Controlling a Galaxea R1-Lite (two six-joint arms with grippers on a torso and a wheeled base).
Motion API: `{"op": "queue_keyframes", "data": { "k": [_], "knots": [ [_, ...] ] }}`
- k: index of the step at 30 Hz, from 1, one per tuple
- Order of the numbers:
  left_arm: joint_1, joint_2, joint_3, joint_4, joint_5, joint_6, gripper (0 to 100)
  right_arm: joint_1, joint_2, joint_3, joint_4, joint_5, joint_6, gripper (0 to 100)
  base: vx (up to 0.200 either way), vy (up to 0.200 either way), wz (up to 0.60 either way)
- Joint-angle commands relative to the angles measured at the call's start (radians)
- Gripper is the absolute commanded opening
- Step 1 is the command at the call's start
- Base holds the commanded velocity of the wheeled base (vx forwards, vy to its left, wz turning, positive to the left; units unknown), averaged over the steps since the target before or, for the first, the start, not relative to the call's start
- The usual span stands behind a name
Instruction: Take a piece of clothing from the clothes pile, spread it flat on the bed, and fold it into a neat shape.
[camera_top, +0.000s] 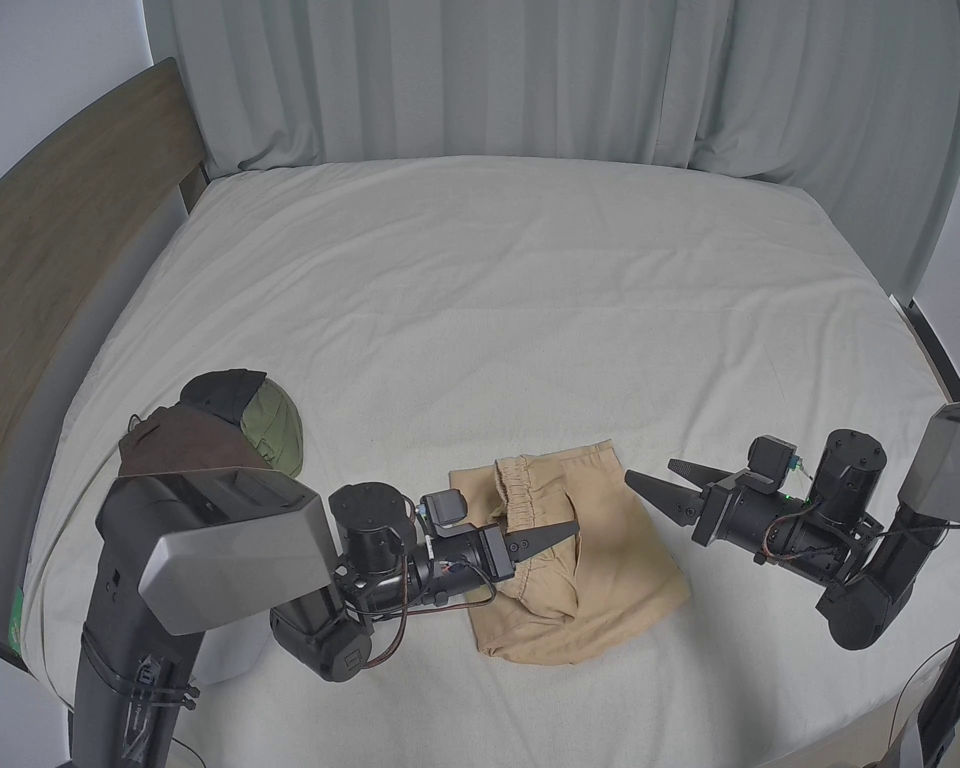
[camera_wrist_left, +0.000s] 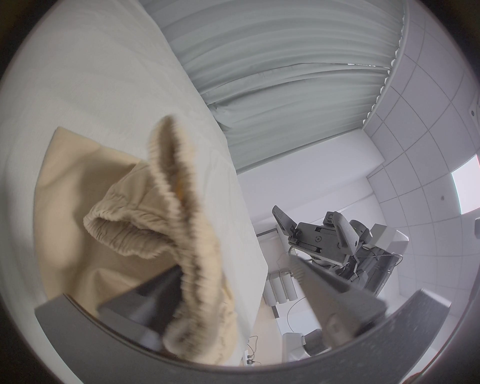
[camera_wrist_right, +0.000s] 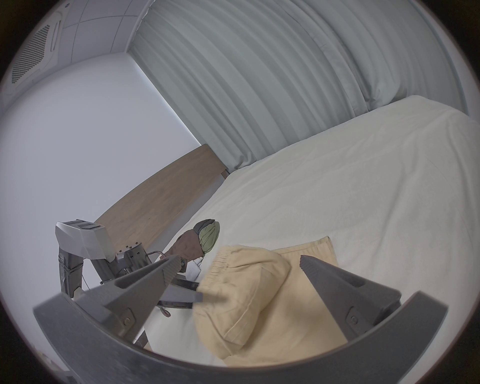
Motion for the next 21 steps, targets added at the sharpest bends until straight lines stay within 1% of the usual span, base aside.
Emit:
{"op": "queue_keyframes", "data": {
  "k": [1,4,9,16,21],
  "knots": [
    [-0.003,0.013,-0.014,-0.001,0.007,0.017,100,-0.001,0.003,0.005,0.0,0.0,0.0,100,0.0,0.0,0.0],
    [-0.004,0.012,-0.014,-0.001,0.016,0.051,100,-0.009,0.009,0.008,0.0,0.0,0.0,100,0.0,0.0,0.0],
    [-0.011,0.007,-0.008,0.0,0.027,0.057,100,-0.009,0.02,0.008,0.0,0.0,0.0,100,0.0,0.0,0.0],
    [-0.075,0.009,-0.013,0.002,0.039,0.058,100,-0.007,0.025,0.008,0.0,0.0,0.0,100,0.0,0.0,0.0],
    [-0.095,0.003,-0.021,0.0,0.054,0.058,100,-0.009,0.023,0.006,0.0,0.0,0.0,100,0.0,0.0,0.0]
  ]
}}
